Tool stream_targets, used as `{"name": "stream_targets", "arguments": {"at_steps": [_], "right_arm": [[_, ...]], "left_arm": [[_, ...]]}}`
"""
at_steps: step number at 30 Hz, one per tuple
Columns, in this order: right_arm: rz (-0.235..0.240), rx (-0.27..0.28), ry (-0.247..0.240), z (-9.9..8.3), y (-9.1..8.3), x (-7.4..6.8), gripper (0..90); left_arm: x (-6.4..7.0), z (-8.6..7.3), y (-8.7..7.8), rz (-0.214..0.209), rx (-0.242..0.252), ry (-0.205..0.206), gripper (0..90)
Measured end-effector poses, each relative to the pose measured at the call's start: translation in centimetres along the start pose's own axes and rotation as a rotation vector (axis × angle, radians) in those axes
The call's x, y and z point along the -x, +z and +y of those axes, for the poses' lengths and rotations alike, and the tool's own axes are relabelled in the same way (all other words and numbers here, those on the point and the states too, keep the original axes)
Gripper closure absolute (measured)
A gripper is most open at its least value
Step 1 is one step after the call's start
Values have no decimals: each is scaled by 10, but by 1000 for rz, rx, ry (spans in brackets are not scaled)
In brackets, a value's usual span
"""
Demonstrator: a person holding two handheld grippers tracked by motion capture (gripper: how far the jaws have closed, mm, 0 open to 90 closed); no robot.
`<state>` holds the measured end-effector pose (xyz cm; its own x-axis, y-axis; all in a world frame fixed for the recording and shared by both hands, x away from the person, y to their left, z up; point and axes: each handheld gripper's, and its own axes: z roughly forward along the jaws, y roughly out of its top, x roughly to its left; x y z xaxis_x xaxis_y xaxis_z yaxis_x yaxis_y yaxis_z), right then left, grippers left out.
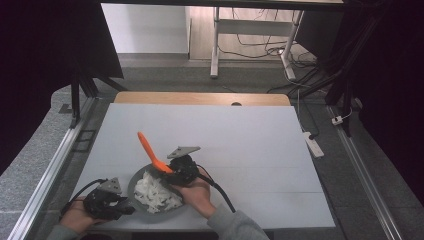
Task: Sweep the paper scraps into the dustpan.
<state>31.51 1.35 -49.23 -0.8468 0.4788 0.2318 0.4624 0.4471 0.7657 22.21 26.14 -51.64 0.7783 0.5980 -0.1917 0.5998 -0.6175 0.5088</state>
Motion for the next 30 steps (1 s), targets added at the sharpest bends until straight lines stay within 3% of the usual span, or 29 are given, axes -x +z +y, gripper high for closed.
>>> {"name": "stream_targets", "arguments": {"at_steps": [3,6,17,21,30], "right_arm": [[21,9,-10,1,2,-8,698],[20,26,-14,2,-3,-7,697],[-56,96,-11,11,-41,18,697],[-93,101,-20,9,-48,27,697],[-142,103,17,0,-63,49,697]], "left_arm": [[0,0,1,-2,4,0,614],[-2,-1,2,-8,12,-4,614],[-3,-2,2,-9,15,-3,613],[-2,-3,1,-9,17,-6,613],[-3,-2,2,-6,27,-4,614]]}}
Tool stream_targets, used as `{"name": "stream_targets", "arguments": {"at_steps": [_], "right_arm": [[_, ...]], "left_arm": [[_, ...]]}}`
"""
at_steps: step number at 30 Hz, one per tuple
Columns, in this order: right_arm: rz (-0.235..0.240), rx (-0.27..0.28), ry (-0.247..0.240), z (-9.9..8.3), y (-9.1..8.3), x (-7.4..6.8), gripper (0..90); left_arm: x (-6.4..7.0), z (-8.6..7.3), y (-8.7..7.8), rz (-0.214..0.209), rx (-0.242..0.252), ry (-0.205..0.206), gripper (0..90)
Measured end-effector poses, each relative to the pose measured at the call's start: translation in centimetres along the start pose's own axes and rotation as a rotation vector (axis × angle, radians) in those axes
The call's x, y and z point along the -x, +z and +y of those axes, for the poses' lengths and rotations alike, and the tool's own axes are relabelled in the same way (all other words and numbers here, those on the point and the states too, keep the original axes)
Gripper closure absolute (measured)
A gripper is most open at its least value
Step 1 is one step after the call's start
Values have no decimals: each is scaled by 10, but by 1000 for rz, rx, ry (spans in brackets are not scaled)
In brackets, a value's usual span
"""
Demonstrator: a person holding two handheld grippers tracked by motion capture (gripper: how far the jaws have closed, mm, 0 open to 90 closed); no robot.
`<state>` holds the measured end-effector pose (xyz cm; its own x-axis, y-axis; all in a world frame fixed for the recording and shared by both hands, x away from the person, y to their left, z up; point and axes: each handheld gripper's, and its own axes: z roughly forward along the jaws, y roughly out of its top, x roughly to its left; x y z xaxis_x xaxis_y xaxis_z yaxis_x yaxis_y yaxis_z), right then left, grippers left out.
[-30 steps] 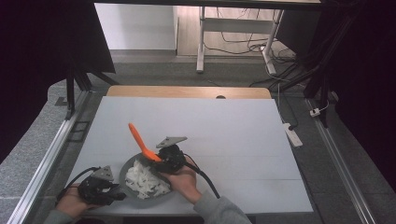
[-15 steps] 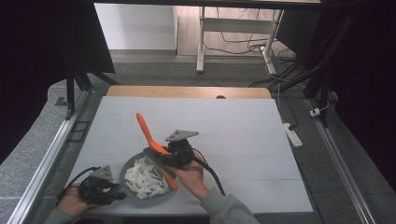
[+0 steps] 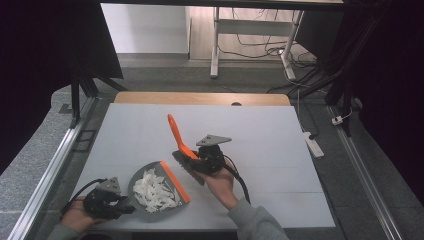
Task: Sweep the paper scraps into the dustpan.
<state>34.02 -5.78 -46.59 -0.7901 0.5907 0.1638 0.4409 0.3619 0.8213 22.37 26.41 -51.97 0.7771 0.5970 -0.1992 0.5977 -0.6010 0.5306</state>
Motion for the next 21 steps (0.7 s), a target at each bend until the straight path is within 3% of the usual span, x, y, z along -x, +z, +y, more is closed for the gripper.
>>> {"name": "stream_targets", "arguments": {"at_steps": [7,21], "right_arm": [[-24,5,18,-5,-10,14,698],[-41,22,41,-15,-32,34,697]], "left_arm": [[-1,-1,-3,-3,36,-14,614],[-2,1,-7,35,85,-61,614]]}}
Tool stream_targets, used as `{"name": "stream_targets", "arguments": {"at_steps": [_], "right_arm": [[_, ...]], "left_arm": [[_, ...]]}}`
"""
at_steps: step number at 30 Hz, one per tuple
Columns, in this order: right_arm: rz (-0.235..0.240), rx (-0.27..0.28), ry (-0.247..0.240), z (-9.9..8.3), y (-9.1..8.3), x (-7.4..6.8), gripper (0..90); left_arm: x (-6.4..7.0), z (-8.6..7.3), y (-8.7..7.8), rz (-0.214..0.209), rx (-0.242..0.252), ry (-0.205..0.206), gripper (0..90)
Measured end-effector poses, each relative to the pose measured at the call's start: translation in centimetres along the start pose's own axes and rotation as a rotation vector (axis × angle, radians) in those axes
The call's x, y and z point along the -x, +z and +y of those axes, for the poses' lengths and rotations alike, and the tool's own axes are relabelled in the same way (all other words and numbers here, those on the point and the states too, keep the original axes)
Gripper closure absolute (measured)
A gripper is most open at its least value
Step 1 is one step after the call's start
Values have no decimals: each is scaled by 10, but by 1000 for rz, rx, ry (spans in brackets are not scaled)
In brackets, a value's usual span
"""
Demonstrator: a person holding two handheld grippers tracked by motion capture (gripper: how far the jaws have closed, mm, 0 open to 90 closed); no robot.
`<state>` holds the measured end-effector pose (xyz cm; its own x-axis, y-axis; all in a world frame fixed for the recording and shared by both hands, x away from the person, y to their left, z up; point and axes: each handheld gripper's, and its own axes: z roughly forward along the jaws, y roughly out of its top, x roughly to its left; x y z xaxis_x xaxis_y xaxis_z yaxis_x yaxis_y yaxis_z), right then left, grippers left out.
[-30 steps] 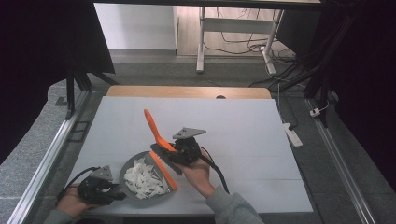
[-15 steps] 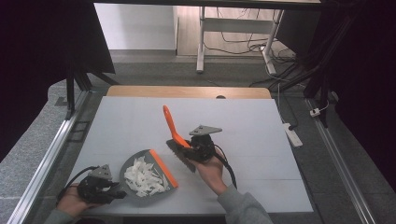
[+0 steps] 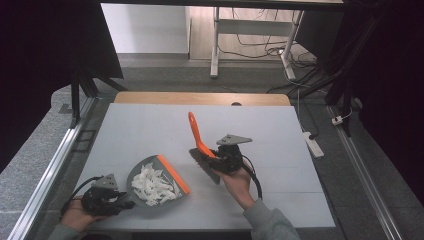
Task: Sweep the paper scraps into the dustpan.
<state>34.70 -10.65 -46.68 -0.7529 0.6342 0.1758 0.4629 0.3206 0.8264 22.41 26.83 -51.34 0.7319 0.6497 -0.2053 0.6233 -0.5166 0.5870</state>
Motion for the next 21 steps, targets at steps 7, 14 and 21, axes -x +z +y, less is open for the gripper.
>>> {"name": "stream_targets", "arguments": {"at_steps": [7,14,21], "right_arm": [[-1,17,8,-5,-16,12,698],[-6,38,8,-10,-32,25,697],[3,44,-6,-17,-49,35,697]], "left_arm": [[0,2,-2,30,34,-28,614],[-3,5,-5,73,93,-103,614],[-5,8,-5,115,123,-163,613]]}}
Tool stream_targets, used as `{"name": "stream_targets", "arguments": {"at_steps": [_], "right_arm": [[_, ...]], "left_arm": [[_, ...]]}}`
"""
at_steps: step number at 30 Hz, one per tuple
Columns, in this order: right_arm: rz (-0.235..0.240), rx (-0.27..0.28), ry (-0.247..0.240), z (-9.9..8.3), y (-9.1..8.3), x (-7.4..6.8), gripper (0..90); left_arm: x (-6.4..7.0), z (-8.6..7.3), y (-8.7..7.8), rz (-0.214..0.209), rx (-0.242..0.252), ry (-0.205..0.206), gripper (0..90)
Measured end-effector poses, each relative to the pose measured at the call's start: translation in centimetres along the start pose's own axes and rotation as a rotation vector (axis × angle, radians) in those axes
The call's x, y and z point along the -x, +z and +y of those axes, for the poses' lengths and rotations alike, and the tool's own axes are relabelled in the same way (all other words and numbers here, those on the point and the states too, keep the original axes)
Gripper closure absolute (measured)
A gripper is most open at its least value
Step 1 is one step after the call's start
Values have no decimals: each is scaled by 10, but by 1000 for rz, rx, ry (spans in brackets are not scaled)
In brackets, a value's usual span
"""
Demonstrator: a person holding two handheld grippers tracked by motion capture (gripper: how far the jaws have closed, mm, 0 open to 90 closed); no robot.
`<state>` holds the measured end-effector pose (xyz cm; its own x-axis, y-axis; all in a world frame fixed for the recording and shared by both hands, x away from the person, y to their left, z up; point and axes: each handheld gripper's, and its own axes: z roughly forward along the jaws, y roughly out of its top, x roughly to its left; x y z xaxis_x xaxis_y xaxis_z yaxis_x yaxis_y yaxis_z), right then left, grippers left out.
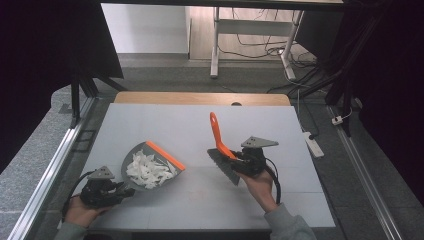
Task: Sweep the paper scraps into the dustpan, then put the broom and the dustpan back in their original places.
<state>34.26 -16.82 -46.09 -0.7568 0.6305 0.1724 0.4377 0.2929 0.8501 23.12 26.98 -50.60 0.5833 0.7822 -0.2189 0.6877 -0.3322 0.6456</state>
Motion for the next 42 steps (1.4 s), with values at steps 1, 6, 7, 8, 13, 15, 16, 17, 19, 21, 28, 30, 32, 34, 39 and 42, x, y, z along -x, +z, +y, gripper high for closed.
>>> {"name": "stream_targets", "arguments": {"at_steps": [1,6,7,8,13,15,16,17,19,21,28,30,32,34,39,42], "right_arm": [[1,1,-3,-1,-2,2,698],[-2,5,-9,-5,-10,7,697],[1,3,-6,-5,-12,8,697],[4,3,-10,-6,-13,9,697],[0,-6,-11,-10,-19,13,697],[-4,-9,-5,-12,-21,16,697],[-5,-10,-5,-13,-22,17,697],[-6,-12,-2,-14,-23,18,697],[-7,-15,1,-16,-26,20,697],[-10,-20,3,-19,-28,22,697],[-16,-17,27,-25,-36,29,697],[-15,-19,32,-25,-38,30,697],[-10,-17,35,-26,-40,32,697],[-9,-21,32,-27,-42,34,698],[-4,-21,43,-28,-48,39,697],[-4,-24,45,-29,-52,42,697]], "left_arm": [[0,0,0,6,6,-4,613],[1,3,-1,28,35,-23,614],[1,3,-1,32,41,-30,614],[1,3,-1,36,43,-33,614],[1,4,0,50,45,-48,614],[1,4,0,55,49,-52,614],[1,4,0,56,51,-50,614],[1,4,0,57,52,-50,614],[1,5,0,61,55,-50,614],[1,5,1,69,58,-54,614],[1,6,0,90,81,-79,614],[0,7,1,96,85,-90,614],[-1,8,3,112,89,-107,614],[-1,9,5,123,94,-121,614],[-1,13,11,145,102,-152,614],[-2,14,14,158,103,-165,614]]}}
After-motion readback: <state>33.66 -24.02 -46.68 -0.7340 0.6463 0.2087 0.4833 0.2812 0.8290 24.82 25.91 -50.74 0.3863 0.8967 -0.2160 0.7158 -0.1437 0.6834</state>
